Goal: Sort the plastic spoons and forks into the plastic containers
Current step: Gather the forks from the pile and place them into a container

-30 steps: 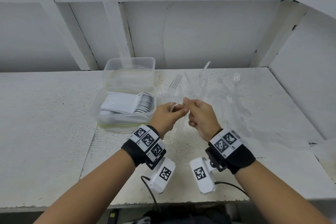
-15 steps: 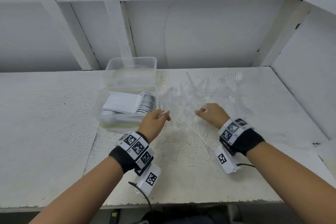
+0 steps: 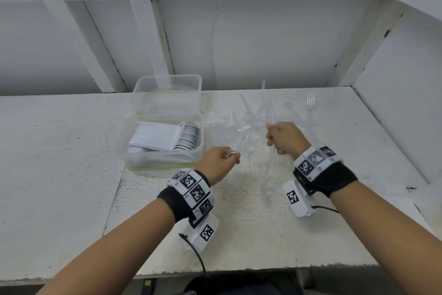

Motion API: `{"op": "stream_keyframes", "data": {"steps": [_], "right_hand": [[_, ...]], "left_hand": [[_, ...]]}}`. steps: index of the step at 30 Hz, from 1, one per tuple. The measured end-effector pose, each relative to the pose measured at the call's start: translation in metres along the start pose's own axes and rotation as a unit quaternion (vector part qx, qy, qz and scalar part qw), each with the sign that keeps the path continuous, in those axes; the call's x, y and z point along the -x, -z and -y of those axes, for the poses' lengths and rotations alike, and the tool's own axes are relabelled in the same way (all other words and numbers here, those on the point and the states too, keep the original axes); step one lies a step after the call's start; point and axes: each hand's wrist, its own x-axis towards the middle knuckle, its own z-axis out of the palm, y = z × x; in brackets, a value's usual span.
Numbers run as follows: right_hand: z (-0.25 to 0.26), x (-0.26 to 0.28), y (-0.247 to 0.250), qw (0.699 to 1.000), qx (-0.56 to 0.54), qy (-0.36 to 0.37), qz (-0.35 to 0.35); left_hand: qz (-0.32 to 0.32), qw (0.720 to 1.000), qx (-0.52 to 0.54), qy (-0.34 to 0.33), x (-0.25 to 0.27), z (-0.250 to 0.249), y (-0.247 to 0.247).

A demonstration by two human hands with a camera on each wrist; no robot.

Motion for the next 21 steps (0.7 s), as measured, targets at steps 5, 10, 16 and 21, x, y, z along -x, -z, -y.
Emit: {"op": "stream_keyframes", "data": {"steps": [5,10,16,21], "right_hand": [[0.021,0.007,0.045,0.985,-0.085,0.082,-0.124],[0.008,0.008,0.062,0.983,-0.083,0.080,-0.145],[-0.030,0.011,0.062,0.992,-0.103,-0.012,-0.069],[-0.043,0.018,0.050,0.992,-0.098,-0.081,-0.022]], "left_hand": [[0.006,0.998,-0.044,0.037,-0.018,-0.010,-0.018],[0.057,0.973,-0.203,0.095,-0.043,-0.025,-0.039],[0.106,0.941,-0.312,0.078,-0.055,-0.034,-0.051],[0.110,0.945,-0.294,0.095,-0.057,-0.030,-0.052]]}}
